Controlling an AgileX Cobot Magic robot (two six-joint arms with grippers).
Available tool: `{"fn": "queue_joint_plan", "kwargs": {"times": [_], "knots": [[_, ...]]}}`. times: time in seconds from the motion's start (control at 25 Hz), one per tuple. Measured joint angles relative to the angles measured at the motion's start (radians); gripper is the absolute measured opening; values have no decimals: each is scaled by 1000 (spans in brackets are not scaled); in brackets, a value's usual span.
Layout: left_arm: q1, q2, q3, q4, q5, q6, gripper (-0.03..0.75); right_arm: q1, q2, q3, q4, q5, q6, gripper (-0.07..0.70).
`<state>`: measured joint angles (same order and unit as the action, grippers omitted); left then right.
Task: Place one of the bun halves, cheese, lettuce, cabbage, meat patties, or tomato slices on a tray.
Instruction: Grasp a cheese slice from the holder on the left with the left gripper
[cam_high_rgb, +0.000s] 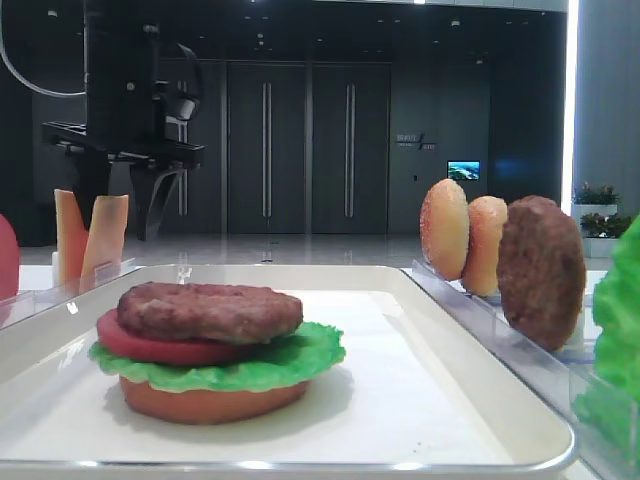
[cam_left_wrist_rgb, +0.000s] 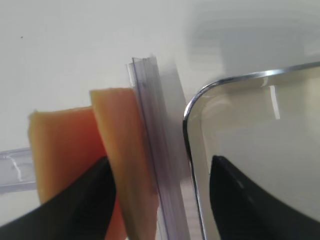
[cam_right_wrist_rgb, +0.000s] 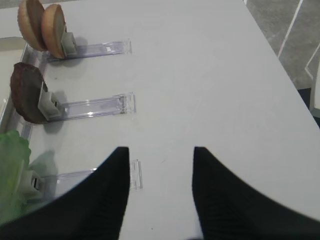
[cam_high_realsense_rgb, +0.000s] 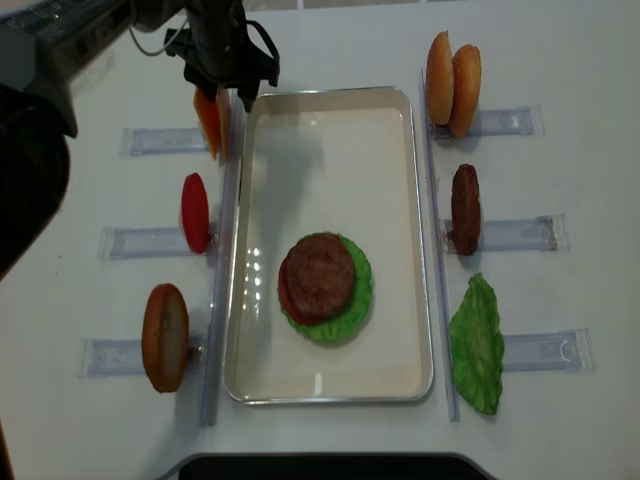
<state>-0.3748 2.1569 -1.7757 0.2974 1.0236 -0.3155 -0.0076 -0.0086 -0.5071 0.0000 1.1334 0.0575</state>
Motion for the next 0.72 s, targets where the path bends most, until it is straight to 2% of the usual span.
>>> {"fn": "queue_joint_plan", "kwargs": {"times": [0.24, 0.36, 0.56, 0.72], "knots": [[0, 0, 0, 7, -2, 0, 427, 0, 0, 0, 0, 0, 0, 290], [0, 0, 0, 11, -2, 0, 329, 0, 0, 0, 0, 0, 0, 290], [0, 0, 0, 18, -2, 0, 67, 0, 0, 0, 0, 0, 0, 290], [0, 0, 0, 22, 6, 0, 31, 0, 0, 0, 0, 0, 0, 290]]}}
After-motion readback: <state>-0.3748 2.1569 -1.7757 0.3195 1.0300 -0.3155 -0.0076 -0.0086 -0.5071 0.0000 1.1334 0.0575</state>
